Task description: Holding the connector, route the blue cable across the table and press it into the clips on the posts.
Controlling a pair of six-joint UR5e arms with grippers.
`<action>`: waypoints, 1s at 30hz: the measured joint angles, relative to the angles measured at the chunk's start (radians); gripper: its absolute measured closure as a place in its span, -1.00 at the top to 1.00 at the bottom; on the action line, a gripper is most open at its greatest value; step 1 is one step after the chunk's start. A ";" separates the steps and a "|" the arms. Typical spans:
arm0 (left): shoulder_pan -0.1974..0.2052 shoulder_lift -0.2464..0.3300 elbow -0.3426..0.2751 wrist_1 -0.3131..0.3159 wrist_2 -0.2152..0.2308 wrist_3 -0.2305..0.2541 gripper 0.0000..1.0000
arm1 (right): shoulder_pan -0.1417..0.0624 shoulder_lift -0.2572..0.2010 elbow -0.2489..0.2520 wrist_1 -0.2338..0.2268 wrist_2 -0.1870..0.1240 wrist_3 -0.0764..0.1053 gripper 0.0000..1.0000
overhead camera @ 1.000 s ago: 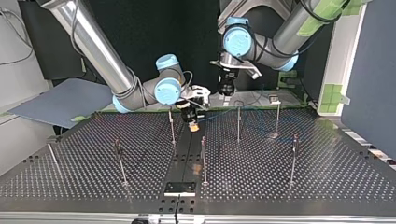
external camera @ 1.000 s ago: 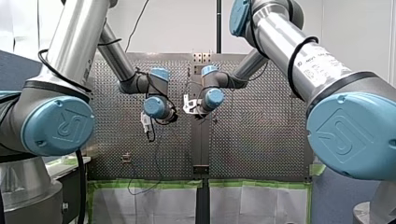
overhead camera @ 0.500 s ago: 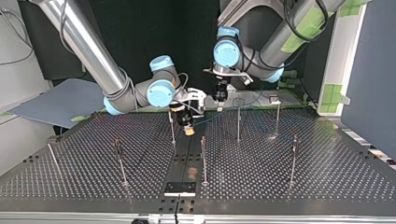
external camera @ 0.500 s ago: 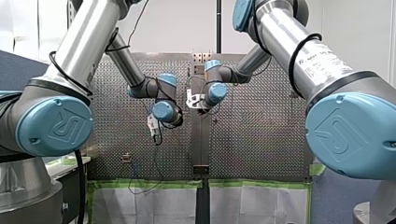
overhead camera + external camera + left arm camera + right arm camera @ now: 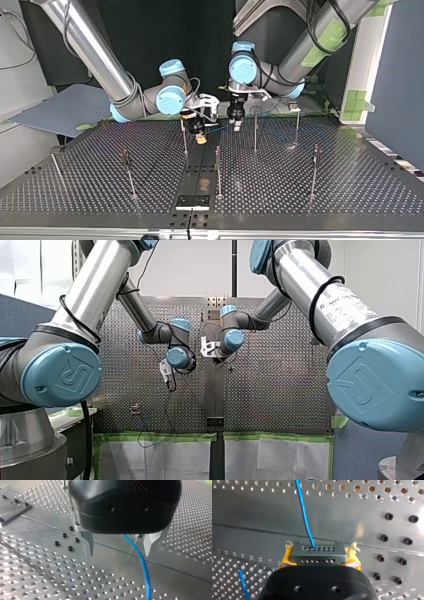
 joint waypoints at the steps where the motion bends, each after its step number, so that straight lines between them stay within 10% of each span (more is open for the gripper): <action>1: -0.001 -0.009 0.009 -0.007 0.004 0.000 1.00 | 0.000 0.000 0.000 0.000 0.000 0.000 -1.00; 13: -0.004 -0.102 0.058 -0.040 0.000 0.001 1.00 | 0.001 0.000 0.000 -0.002 0.001 0.000 -1.00; 25: -0.016 -0.104 0.061 -0.041 -0.020 0.007 -1.00 | 0.001 0.000 0.000 -0.002 0.001 0.000 -1.00; 30: -0.017 -0.104 0.067 -0.040 -0.021 0.005 -1.00 | 0.001 0.000 0.000 -0.002 0.000 0.000 -1.00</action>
